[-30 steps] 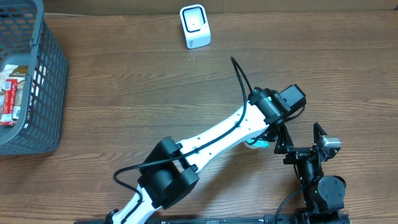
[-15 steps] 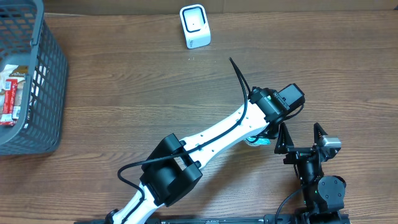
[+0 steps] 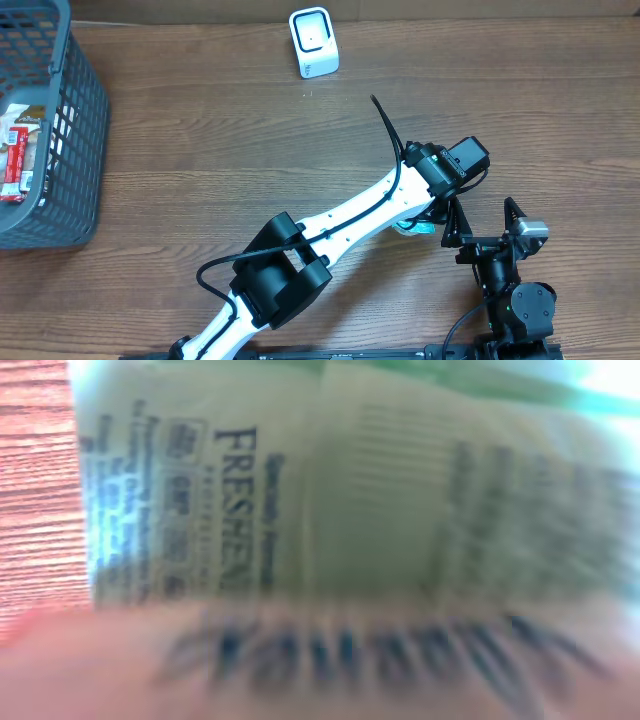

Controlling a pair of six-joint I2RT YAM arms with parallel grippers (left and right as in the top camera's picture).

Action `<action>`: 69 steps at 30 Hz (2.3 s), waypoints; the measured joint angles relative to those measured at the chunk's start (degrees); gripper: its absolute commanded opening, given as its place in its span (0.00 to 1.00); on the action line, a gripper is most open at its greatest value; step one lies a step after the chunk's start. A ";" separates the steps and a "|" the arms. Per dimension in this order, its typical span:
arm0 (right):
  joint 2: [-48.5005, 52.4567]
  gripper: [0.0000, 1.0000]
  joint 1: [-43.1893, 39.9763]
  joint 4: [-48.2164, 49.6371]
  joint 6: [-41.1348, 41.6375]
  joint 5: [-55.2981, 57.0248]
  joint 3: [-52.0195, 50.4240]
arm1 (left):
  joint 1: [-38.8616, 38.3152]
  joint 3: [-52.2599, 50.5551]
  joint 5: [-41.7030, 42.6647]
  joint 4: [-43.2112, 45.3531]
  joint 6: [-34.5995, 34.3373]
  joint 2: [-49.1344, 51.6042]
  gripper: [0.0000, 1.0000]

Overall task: Scan the item barcode
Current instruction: 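Lift the packet out and carry it right toward the right gripper, then release the packet onto the table beside the right gripper, then move the left gripper back into the grey basket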

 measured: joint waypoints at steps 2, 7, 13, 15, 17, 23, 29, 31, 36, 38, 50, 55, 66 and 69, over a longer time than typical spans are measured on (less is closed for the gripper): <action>0.00 1.00 0.00 0.02 0.02 0.00 0.00 | 0.00 0.00 0.22 0.04 -0.15 0.00 0.79; 0.00 1.00 0.00 0.00 0.00 0.00 0.00 | 0.00 0.00 1.03 0.15 -0.57 0.00 1.00; 0.00 1.00 0.00 0.00 0.00 -0.02 0.00 | 0.59 0.46 3.56 -0.13 1.60 0.02 1.00; 0.00 1.00 0.00 0.13 0.24 -0.02 0.00 | 1.11 2.01 4.37 -1.62 2.75 0.02 1.00; -0.15 1.00 0.00 0.81 0.15 0.00 0.00 | 2.05 4.39 4.59 -3.58 3.91 0.02 1.00; -0.63 1.00 0.02 1.46 0.57 -0.46 0.26 | 5.60 13.20 3.93 -8.52 7.10 -0.04 1.00; -0.42 1.00 0.00 -0.07 0.37 -0.17 0.00 | 9.94 20.55 3.65 -10.47 11.21 -4.42 1.00; -0.42 1.00 0.02 0.00 0.31 -0.17 0.00 | 11.45 21.29 3.54 -11.13 12.35 -6.73 1.00; -0.42 1.00 0.00 -0.02 0.24 -0.17 0.00 | 15.50 21.86 1.22 -13.94 15.56 -10.36 1.00; -0.42 1.00 0.00 0.00 0.22 -0.17 0.00 | 17.25 21.88 0.15 -15.10 17.46 -10.58 1.00; -0.42 1.00 0.00 -0.02 0.22 -0.15 0.00 | 25.11 21.86 -2.40 -18.58 23.56 -10.58 1.00; -0.42 1.00 0.02 -0.02 0.22 -0.17 0.00 | 27.21 21.86 -2.82 -18.56 25.92 -11.47 1.00; -0.42 1.00 0.00 -0.02 0.24 -0.17 0.00 | 37.42 21.84 -11.13 -11.80 29.68 -25.22 1.00; -0.42 1.00 0.02 -0.02 0.22 -0.17 0.00 | 40.96 21.94 -14.45 -10.69 32.30 -28.83 1.00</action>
